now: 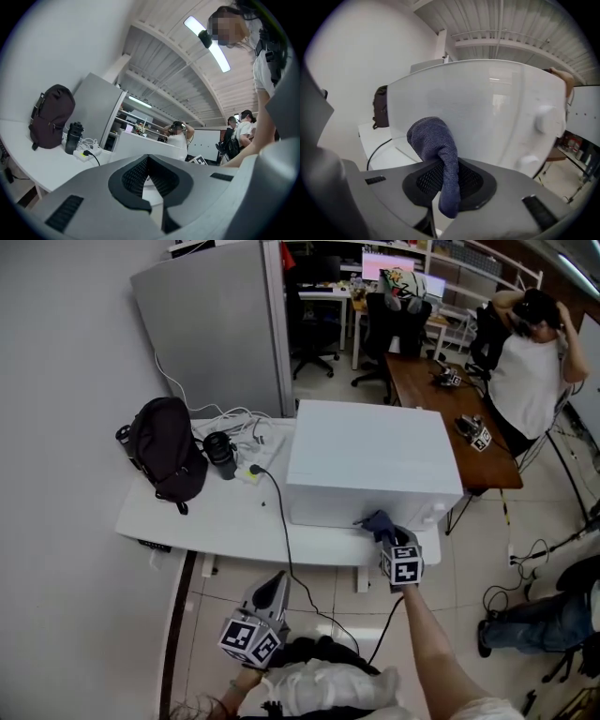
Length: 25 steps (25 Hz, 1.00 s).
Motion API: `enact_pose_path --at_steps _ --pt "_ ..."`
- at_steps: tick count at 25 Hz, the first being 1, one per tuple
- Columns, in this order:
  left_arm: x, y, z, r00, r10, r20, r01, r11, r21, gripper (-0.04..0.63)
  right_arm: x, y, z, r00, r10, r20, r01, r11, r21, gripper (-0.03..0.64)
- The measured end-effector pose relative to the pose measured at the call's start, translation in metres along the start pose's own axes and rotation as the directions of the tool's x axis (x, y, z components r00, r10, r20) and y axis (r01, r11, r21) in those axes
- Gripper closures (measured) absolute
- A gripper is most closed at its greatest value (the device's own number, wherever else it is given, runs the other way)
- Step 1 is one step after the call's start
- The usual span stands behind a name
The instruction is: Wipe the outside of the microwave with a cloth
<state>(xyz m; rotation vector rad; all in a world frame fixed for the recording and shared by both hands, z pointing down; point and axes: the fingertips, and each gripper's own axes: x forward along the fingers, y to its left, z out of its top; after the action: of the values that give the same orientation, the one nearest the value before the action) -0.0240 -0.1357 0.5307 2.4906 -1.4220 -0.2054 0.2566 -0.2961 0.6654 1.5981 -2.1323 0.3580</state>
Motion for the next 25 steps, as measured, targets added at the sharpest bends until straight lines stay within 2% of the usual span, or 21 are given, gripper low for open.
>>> enact_pose_path --at_steps 5,8,11,13,15,17,19,21,23,25 --pt "0.012 -0.014 -0.004 0.998 -0.050 -0.024 0.050 0.999 0.003 0.609 -0.044 -0.102 -0.043 0.982 -0.183 -0.047 0.187 0.974 0.128 0.551" --pt "0.020 -0.019 -0.007 0.997 -0.068 -0.030 0.068 0.998 0.000 0.609 -0.061 -0.126 -0.051 0.977 -0.204 -0.057 0.210 0.968 0.134 0.551" --pt "0.027 -0.026 -0.009 0.996 -0.085 -0.036 0.085 0.996 -0.001 0.609 -0.072 -0.123 -0.045 0.985 -0.170 -0.037 0.173 0.973 0.149 0.551" --pt "0.031 -0.032 -0.011 0.994 -0.099 -0.043 0.099 0.995 0.002 0.609 -0.086 -0.102 -0.025 0.995 -0.104 0.005 0.101 0.979 0.177 0.551" --pt "0.033 -0.036 -0.013 0.993 -0.109 -0.051 0.110 0.994 0.007 0.609 -0.109 -0.068 0.015 0.998 0.008 0.067 -0.021 0.980 0.200 0.551" --pt "0.036 -0.036 -0.015 0.992 -0.110 -0.060 0.111 0.994 0.011 0.609 -0.132 -0.031 0.073 0.981 0.132 0.139 -0.159 0.965 0.209 0.551" --pt "0.038 -0.033 -0.016 0.993 -0.103 -0.065 0.104 0.994 0.015 0.609 -0.146 0.005 0.137 0.947 0.245 0.209 -0.288 0.934 0.211 0.551" --pt "0.037 -0.030 -0.014 0.994 -0.093 -0.057 0.094 0.996 0.011 0.609 -0.148 0.041 0.193 0.899 0.353 0.257 -0.408 0.889 0.207 0.551" --pt "0.034 -0.029 -0.011 0.995 -0.088 -0.043 0.088 0.996 0.007 0.609 -0.136 0.077 0.238 0.847 0.458 0.268 -0.514 0.834 0.201 0.551" --pt "0.030 -0.029 -0.008 0.996 -0.086 -0.032 0.086 0.996 0.010 0.609 -0.116 0.108 0.274 0.807 0.529 0.263 -0.581 0.791 0.190 0.551"
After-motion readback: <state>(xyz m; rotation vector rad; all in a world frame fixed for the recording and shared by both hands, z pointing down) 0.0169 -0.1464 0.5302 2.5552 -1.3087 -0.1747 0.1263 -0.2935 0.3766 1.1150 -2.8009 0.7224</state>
